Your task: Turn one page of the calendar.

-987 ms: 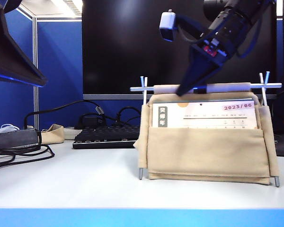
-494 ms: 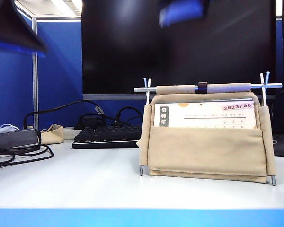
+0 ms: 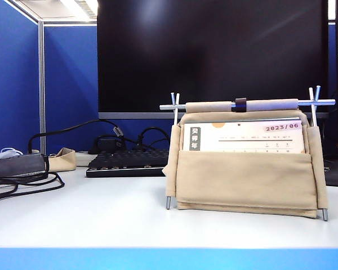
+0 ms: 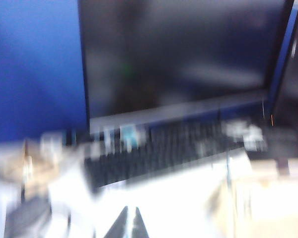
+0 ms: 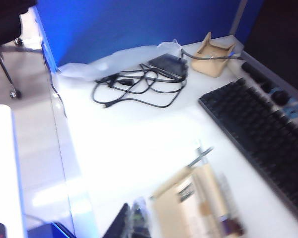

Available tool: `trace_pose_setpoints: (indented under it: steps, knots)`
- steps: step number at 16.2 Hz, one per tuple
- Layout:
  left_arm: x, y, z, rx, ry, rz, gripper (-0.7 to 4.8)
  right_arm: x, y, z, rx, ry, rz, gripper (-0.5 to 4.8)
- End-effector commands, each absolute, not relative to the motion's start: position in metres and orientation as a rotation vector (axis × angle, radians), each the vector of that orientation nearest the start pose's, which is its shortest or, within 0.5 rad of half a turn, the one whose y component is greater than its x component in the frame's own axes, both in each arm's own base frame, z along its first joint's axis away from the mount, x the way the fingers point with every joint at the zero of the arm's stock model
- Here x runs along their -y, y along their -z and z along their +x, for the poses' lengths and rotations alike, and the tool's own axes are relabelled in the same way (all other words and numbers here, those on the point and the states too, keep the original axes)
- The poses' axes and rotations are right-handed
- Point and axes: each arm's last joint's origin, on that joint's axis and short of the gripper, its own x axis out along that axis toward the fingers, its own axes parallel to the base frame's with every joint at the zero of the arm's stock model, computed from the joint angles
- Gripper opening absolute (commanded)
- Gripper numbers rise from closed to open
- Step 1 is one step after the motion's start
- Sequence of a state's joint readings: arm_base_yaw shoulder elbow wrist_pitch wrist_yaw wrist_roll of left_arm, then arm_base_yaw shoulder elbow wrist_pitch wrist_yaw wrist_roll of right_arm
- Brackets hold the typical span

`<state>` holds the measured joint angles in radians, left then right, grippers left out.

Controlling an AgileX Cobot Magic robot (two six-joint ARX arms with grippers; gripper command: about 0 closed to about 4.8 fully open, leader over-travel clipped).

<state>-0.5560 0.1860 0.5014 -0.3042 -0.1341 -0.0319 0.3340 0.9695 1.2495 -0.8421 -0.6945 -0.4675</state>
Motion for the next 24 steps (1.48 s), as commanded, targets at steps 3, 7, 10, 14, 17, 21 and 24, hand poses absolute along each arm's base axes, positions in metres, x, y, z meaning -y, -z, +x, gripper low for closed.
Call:
trace_pose_setpoints:
  steps: [3,7,10,14,17,21,24]
  knots:
    - [0.033,-0.255,0.062,-0.116,0.392,-0.074,-0.06,-0.05,-0.308,0.112,-0.27,-0.719,-0.093,-0.08]
    - [0.04,-0.214,0.073,-0.234,0.368,-0.113,-0.06,-0.029,-0.227,0.085,-0.12,-0.313,0.059,-0.08]
    - [0.046,-0.183,0.084,-0.202,0.366,-0.105,-0.06,-0.029,-0.166,0.087,-0.2,-0.289,0.077,-0.08]
    - [0.046,-0.15,0.088,-0.243,0.291,-0.075,-0.06,-0.03,-0.148,0.089,-0.252,-0.28,0.081,-0.08]
    - [0.044,-0.144,0.09,-0.245,0.211,-0.034,-0.06,-0.029,-0.148,0.09,-0.246,-0.24,0.077,-0.08]
    - [0.046,-0.144,0.089,-0.252,0.264,-0.04,-0.03,-0.03,-0.148,0.089,-0.248,-0.263,0.08,-0.08]
    - [0.046,-0.144,0.089,-0.252,0.264,-0.04,-0.03,-0.031,-0.149,0.089,-0.25,-0.298,0.084,-0.08]
